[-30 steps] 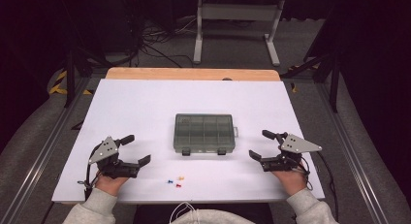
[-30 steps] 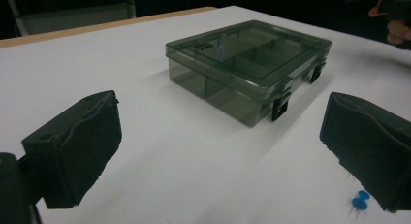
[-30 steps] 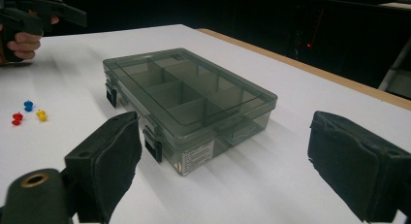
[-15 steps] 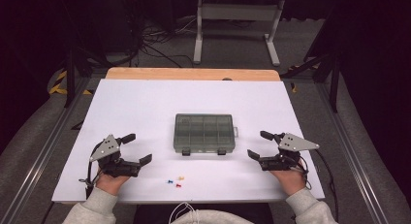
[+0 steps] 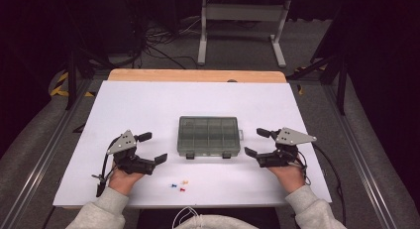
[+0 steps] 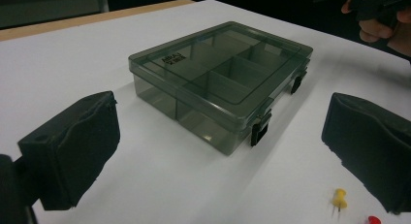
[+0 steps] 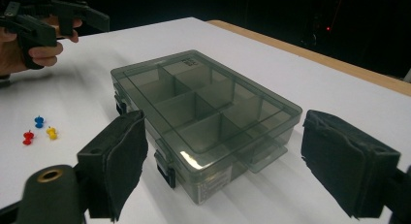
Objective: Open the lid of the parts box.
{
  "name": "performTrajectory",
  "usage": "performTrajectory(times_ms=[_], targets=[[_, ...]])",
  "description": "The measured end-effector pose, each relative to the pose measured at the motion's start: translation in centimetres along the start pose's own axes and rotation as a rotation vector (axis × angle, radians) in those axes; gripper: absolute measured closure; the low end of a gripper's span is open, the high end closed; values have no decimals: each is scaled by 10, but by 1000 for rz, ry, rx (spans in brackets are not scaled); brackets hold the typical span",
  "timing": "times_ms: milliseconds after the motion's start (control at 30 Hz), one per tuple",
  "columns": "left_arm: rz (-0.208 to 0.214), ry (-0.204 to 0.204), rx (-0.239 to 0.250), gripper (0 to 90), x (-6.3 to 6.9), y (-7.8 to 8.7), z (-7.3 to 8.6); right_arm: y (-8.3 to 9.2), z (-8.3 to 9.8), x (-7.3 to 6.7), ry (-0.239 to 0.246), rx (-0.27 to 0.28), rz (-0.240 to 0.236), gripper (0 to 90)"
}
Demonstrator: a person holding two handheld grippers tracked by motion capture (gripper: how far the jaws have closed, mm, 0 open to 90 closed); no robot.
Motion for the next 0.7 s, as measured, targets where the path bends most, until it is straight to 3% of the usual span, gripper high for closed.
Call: performTrajectory(times_ms=[333, 467, 533, 700], targets=[[26, -29, -23, 21, 1, -19, -9, -22, -3, -1, -5, -35, -32, 174], [39, -22, -30, 24, 2, -24, -11, -27, -2, 0, -3, -48, -40, 179], [43, -35, -38, 37, 2, -26, -10, -29, 1, -1, 9, -76, -42, 194], [59, -51, -118, 71, 3, -33, -5, -31, 7, 0, 2, -122, -48, 228]])
Point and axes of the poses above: each handheld gripper's, and its own axes: y roughly backward along the jaws, z roughly out of its underside, x roughly to its right, the point moved 3 cm from there along -y, roughly forward along the jaws, and after that the axes turned 3 degrees about -y, right-handed, at the moved point
